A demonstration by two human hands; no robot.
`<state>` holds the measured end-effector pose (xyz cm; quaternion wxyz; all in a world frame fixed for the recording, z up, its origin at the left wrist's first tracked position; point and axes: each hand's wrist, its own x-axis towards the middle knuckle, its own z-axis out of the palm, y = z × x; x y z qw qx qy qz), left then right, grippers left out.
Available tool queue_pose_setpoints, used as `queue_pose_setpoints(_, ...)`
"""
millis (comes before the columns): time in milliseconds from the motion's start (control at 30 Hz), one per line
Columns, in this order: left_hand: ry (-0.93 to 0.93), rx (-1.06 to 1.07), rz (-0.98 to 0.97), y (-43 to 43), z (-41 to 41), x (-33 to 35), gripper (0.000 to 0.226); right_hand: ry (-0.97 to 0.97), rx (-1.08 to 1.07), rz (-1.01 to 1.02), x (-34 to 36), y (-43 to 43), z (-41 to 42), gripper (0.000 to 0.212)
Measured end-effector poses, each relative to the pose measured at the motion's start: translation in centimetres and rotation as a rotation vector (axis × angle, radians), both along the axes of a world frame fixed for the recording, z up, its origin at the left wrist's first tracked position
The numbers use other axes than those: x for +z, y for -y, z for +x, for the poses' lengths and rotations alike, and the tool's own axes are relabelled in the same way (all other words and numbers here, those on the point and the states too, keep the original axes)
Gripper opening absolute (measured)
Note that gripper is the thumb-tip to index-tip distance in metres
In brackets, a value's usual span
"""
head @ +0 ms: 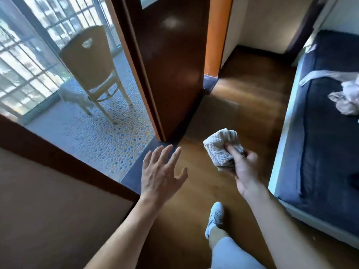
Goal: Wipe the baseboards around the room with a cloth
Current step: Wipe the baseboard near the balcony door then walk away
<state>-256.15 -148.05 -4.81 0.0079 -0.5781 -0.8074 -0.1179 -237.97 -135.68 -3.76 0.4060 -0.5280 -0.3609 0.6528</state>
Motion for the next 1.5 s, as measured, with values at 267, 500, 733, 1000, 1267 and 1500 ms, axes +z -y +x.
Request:
queue_pose_setpoints(267, 0.013, -0.052, -0.005, -18.2, 2.4, 0.6, 0.061, 0.018, 0.009, 0.033, 2.0, -17.7, 2.3, 0.017)
queue_pose_setpoints(500, 0.007, -0.085, -0.006, -29.7, 2.9, 1.3, 0.061, 0.028, -0.04, 0.023, 3.1, -28.1, 3.0, 0.017)
queue_pose_setpoints(733, -0.008, -0.117, -0.035, -39.5, 0.2, 0.3, 0.061, 0.023, -0.104, -0.034, 1.9, -36.7, 0.6, 0.014)
queue_pose_setpoints(1000, 0.001, -0.173, 0.008, -54.9, -6.0, -1.2, 0.059, 0.047, -0.145, -0.05, 0.8, -49.8, -5.4, 0.008)
queue_pose_setpoints(1267, -0.021, -0.277, -0.045, -70.6, -12.5, -0.7, 0.061, 0.087, -0.222, -0.028, 2.5, -63.9, -10.3, 0.014)
queue_pose_setpoints(1500, -0.013, -0.342, 0.004, -80.8, -13.1, -0.9, 0.058, 0.078, -0.296, -0.029, 1.4, -72.2, -11.2, 0.009)
